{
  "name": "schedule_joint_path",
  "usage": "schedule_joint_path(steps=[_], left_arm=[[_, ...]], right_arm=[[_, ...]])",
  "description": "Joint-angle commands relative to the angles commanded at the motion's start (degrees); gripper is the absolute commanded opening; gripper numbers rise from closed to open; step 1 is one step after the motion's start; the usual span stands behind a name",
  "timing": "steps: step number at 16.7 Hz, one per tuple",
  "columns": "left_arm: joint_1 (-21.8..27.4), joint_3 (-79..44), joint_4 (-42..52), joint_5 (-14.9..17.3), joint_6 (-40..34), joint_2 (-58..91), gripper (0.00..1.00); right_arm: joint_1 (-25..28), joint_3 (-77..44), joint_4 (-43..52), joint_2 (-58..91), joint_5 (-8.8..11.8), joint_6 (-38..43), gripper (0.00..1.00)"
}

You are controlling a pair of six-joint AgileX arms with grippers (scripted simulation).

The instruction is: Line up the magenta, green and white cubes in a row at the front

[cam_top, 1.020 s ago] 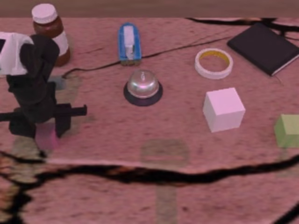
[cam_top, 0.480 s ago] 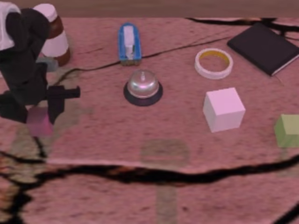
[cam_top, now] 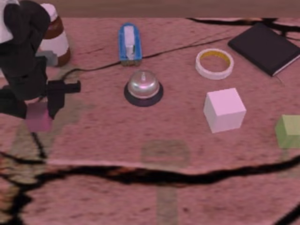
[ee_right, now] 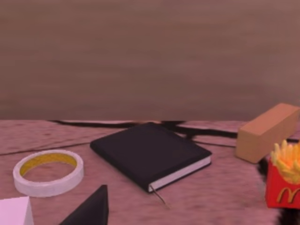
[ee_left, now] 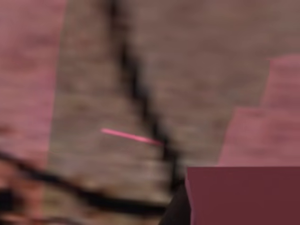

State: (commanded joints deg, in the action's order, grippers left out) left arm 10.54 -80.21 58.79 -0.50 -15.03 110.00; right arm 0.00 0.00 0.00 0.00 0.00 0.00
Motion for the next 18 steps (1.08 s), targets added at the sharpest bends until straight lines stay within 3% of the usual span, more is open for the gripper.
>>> schedule_joint_path(steps=[5, 14, 18], left_arm=[[9.1, -12.4, 6.4, -0.2, -8.2, 8.8, 0.0], [35.4, -53.9, 23.6, -0.3, -30.9, 30.7, 0.0], [41.8, -61.5, 26.9, -0.6, -36.3, 34.6, 0.0]], right_arm=[[0.0, 0.0, 0.0, 0.0, 0.0, 0.0, 1.0], [0.0, 0.0, 0.0, 0.0, 0.0, 0.0, 1.0], [0.0, 0.0, 0.0, 0.0, 0.0, 0.0, 1.0]])
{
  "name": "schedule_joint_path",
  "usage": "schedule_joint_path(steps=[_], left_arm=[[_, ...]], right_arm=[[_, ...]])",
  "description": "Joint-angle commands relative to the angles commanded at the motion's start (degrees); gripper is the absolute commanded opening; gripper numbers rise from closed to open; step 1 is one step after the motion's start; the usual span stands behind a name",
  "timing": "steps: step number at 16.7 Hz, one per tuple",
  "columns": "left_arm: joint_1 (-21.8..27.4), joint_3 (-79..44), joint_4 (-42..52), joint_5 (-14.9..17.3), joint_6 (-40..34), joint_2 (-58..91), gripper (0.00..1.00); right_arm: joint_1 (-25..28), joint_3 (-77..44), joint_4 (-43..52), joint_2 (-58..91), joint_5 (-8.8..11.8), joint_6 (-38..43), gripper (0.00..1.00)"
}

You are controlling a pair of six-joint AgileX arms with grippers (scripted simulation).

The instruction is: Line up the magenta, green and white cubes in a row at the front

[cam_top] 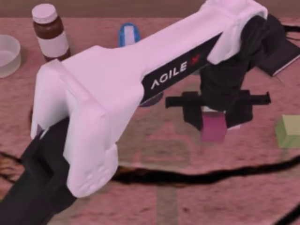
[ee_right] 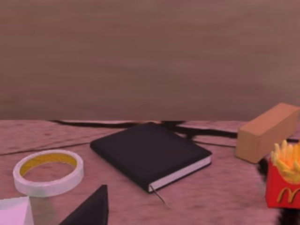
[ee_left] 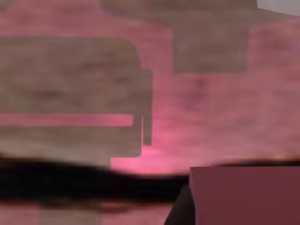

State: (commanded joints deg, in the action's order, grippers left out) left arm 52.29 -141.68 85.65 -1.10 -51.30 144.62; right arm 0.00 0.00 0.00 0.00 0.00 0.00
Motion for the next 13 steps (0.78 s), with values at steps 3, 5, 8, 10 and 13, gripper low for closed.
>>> schedule_joint_path(steps=[3, 5, 8, 10, 13], left_arm=[[0.4, -0.4, 0.2, 0.0, -0.3, 0.2, 0.0], [0.2, -0.3, 0.0, 0.0, -0.2, 0.0, 0.0], [0.1, 2.0, -2.3, 0.0, -0.2, -0.4, 0.0], [0.1, 6.5, -6.3, 0.0, -0.4, -0.7, 0.0], [0.2, 14.6, -13.3, 0.0, -0.4, -1.1, 0.0]], right_arm=[[0.0, 0.0, 0.0, 0.0, 0.0, 0.0, 1.0], [0.0, 0.0, 0.0, 0.0, 0.0, 0.0, 1.0], [0.0, 0.0, 0.0, 0.0, 0.0, 0.0, 1.0], [0.0, 0.0, 0.0, 0.0, 0.0, 0.0, 1.0], [0.0, 0.0, 0.0, 0.0, 0.0, 0.0, 1.0]])
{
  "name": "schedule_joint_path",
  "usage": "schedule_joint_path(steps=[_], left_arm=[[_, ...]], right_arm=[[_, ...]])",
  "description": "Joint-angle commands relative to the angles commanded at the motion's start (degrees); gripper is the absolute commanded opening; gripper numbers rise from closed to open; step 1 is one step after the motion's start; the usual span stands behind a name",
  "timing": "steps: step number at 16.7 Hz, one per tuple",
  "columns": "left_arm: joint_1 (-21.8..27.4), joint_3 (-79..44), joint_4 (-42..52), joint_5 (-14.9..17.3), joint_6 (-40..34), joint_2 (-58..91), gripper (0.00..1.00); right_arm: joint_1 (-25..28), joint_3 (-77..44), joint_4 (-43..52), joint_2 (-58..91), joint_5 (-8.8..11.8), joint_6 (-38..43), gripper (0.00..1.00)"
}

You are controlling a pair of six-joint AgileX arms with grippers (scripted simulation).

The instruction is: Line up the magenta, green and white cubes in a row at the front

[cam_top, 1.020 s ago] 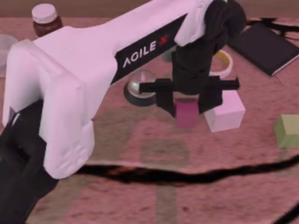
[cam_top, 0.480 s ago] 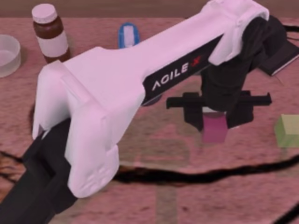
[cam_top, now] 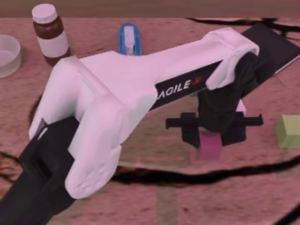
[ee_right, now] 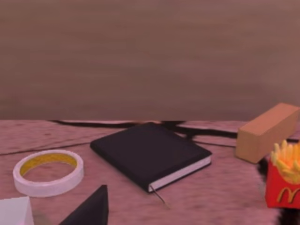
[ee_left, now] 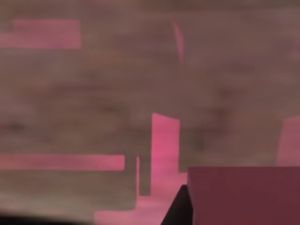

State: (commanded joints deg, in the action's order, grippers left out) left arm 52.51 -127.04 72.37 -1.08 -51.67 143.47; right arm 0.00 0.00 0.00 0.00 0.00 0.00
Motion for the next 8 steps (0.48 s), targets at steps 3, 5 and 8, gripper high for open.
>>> schedule_joint_path(steps=[3, 5, 8], left_arm=[[0.2, 3.7, -3.7, -0.1, 0.0, -0.2, 0.0], [0.2, 3.8, -3.8, -0.1, 0.0, -0.2, 0.0], [0.2, 3.8, -3.8, -0.1, 0.0, -0.2, 0.08]], right_arm=[[0.0, 0.0, 0.0, 0.0, 0.0, 0.0, 1.0], [0.0, 0.0, 0.0, 0.0, 0.0, 0.0, 1.0], [0.0, 0.0, 0.0, 0.0, 0.0, 0.0, 1.0]])
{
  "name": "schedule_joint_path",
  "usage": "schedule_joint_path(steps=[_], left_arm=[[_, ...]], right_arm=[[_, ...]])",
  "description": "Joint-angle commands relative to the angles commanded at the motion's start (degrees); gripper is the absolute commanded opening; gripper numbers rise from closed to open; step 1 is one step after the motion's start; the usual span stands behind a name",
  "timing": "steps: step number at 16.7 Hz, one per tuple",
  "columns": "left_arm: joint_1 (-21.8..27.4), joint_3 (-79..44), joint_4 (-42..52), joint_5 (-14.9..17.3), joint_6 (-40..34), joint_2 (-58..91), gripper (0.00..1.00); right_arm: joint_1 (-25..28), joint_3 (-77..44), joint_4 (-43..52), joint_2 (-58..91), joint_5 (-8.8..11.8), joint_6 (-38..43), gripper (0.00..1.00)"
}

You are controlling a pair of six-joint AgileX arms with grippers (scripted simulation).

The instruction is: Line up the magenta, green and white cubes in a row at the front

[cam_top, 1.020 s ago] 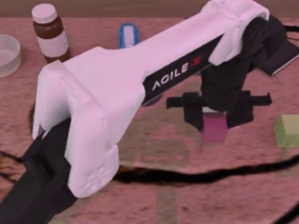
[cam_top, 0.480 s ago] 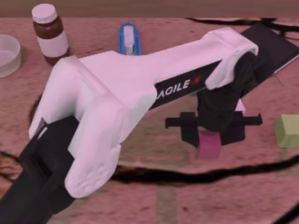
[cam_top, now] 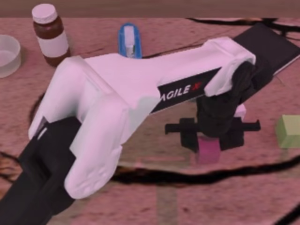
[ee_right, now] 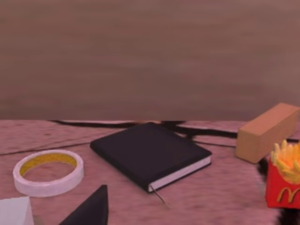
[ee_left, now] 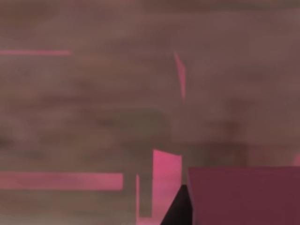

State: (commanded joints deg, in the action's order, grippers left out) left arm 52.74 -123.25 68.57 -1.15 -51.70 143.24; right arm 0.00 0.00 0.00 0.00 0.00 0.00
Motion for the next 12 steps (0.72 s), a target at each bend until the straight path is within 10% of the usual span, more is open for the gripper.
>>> schedule_joint_path(steps=[12], left_arm=[[0.0, 0.0, 0.0, 0.0, 0.0, 0.0, 0.98]], right_arm=[[0.0, 0.0, 0.0, 0.0, 0.0, 0.0, 1.0]])
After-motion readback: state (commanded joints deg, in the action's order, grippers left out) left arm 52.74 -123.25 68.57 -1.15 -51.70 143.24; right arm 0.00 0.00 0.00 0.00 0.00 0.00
